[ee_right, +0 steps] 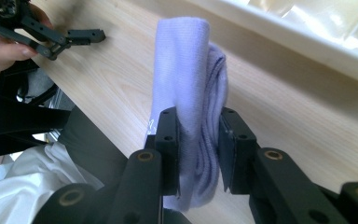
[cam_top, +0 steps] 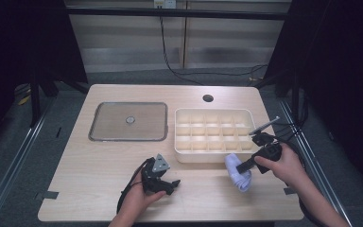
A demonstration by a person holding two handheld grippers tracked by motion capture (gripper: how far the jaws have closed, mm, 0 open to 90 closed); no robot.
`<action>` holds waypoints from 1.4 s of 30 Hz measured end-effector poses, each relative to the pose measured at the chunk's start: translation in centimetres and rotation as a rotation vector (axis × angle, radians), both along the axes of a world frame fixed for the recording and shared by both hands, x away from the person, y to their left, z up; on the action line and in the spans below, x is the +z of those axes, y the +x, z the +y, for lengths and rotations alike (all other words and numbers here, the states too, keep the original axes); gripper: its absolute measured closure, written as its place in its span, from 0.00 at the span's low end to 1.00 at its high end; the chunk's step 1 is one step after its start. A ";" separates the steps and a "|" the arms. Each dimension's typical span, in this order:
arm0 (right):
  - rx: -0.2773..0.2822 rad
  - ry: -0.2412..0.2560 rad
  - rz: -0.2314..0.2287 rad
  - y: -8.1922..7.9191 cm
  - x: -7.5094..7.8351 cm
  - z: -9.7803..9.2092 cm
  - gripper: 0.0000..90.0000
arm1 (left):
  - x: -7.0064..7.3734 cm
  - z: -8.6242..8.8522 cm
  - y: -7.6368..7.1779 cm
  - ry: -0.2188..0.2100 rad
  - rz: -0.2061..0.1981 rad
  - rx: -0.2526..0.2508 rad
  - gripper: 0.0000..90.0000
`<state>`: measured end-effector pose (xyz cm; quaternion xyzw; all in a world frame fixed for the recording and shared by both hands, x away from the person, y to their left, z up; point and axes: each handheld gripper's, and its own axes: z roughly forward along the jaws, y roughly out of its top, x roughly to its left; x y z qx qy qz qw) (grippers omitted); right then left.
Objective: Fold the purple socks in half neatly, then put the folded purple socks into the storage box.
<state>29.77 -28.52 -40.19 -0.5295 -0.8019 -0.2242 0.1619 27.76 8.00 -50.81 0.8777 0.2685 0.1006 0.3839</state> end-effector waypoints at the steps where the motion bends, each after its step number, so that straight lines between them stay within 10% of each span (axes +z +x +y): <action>1: -0.004 0.000 0.000 0.1 0.2 -0.1 0.80 | 0.0 0.0 0.0 0.001 0.000 0.000 0.21; 42: -0.097 -0.030 -0.031 4.5 3.5 -2.9 0.80 | 0.0 0.0 0.0 -0.002 0.000 0.003 0.21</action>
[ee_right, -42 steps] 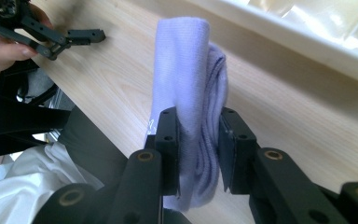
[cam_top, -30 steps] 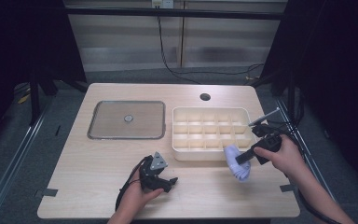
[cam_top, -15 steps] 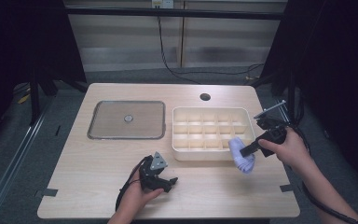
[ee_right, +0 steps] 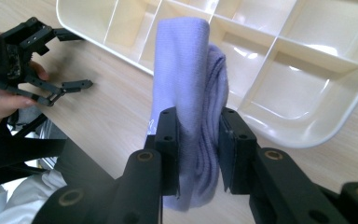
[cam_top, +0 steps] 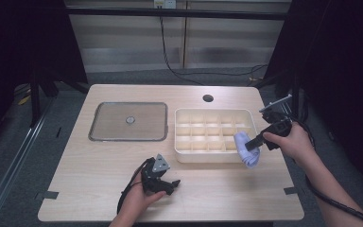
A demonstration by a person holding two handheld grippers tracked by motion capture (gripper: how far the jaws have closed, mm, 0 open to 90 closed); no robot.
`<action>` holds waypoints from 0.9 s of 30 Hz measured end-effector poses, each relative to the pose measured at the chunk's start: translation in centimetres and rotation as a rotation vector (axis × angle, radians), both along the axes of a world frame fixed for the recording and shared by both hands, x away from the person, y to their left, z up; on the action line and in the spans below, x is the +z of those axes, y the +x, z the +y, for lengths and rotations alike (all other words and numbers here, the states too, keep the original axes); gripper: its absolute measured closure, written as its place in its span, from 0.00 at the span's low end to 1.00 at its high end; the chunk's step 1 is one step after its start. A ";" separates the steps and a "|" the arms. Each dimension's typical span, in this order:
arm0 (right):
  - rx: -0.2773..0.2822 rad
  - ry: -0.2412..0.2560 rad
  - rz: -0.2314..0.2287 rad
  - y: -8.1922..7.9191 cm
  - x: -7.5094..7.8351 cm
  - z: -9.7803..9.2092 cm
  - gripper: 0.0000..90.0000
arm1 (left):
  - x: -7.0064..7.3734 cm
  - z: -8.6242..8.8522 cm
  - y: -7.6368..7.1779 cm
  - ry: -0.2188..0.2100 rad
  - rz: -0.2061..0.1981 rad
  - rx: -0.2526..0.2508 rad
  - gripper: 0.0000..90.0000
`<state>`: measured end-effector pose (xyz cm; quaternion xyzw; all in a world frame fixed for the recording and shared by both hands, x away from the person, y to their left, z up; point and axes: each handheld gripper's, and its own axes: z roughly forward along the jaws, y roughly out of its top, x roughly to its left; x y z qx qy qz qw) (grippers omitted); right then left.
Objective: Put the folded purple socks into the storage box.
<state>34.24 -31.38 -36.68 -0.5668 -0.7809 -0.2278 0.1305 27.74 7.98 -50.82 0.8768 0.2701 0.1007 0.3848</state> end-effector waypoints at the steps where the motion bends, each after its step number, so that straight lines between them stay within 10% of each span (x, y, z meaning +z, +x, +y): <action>1: -0.001 0.001 0.002 0.1 0.0 0.0 0.80 | 0.0 0.0 0.0 -0.007 -0.001 0.003 0.21; 27: -0.075 -0.081 -0.017 3.0 0.1 -1.0 0.79 | 0.0 0.0 0.0 0.001 -0.004 -0.004 0.21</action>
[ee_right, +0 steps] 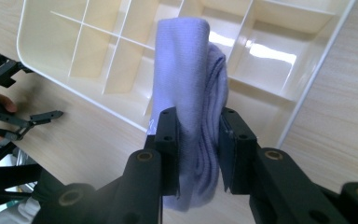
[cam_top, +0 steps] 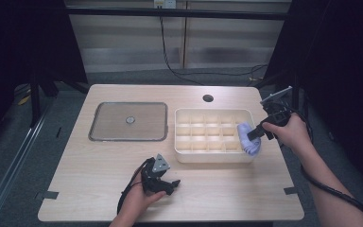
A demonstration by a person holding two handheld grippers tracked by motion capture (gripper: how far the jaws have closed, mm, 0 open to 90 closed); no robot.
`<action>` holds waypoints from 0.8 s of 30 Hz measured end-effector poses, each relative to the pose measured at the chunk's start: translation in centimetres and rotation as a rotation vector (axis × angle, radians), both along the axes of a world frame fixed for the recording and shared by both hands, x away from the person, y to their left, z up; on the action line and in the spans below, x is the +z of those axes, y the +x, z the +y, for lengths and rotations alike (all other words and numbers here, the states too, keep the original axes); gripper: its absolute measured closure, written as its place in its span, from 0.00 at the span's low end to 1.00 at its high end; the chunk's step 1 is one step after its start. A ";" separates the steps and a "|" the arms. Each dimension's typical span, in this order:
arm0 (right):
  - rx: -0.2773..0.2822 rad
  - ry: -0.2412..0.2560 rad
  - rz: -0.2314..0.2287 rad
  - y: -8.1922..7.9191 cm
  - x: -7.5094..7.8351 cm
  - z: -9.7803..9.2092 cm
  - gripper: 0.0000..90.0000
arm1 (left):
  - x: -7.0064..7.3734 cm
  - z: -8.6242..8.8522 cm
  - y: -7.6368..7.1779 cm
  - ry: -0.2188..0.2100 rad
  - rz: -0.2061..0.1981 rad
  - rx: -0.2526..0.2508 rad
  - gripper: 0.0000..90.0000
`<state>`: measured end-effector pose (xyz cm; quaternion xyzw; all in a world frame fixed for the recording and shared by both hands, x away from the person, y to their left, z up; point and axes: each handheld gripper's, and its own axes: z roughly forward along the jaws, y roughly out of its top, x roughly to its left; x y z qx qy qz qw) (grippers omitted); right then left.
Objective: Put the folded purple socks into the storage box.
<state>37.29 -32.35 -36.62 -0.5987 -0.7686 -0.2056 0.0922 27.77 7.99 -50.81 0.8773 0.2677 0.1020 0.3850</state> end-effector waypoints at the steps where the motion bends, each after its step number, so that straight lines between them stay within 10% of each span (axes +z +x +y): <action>1: -0.001 -0.007 -0.002 0.1 0.0 0.0 0.79 | 0.0 0.0 0.0 0.000 0.000 0.000 0.21; 24: -0.020 -0.100 0.028 1.5 -2.6 0.2 0.79 | 0.0 0.0 0.0 -0.001 0.000 0.003 0.21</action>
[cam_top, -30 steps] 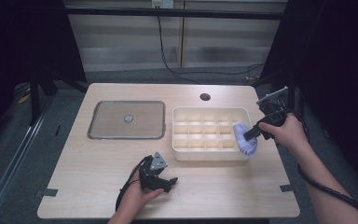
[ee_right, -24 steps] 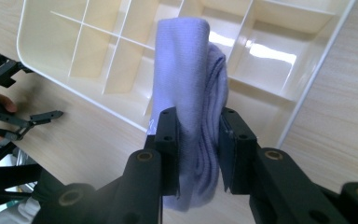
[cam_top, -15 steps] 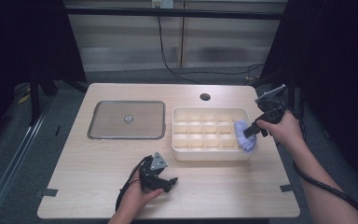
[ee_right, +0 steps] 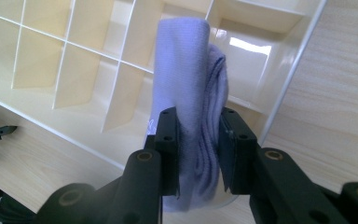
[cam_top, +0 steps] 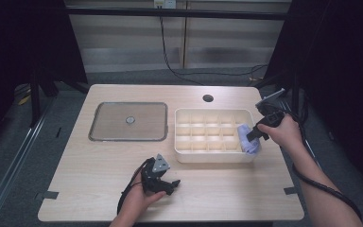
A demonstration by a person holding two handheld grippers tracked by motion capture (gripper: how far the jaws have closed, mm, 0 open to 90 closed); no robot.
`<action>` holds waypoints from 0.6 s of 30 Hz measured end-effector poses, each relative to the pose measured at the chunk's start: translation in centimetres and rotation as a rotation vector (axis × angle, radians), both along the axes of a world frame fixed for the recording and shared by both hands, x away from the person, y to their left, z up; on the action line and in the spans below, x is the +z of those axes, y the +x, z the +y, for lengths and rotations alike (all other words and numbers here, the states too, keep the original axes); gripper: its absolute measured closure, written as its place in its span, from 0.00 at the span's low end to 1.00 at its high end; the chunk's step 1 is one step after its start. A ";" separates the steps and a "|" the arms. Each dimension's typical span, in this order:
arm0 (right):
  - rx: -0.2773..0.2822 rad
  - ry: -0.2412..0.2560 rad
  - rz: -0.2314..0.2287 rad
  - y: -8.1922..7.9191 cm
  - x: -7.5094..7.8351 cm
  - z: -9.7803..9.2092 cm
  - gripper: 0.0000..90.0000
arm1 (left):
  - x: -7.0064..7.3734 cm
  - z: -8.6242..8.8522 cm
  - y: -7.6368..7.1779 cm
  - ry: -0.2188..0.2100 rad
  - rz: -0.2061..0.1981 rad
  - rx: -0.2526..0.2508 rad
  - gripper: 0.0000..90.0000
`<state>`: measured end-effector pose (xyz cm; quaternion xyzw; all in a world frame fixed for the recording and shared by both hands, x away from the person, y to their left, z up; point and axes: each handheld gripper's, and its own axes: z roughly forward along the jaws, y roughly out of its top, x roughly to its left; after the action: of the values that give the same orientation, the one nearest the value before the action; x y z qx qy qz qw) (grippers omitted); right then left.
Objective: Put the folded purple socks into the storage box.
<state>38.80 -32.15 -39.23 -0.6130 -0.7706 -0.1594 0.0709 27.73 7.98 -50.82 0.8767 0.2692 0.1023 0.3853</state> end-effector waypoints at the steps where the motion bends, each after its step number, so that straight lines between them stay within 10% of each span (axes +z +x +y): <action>1: 0.000 -0.002 0.001 0.0 -0.1 0.0 0.79 | 0.0 0.0 0.0 -0.002 0.000 0.000 0.21; 18: 0.012 -0.050 0.010 -0.4 -1.7 0.0 0.79 | 0.0 0.0 0.0 0.002 -0.001 0.001 0.21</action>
<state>38.40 -32.15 -40.93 -0.6106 -0.7777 -0.1366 0.0607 27.69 7.99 -50.82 0.8768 0.2696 0.1031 0.3846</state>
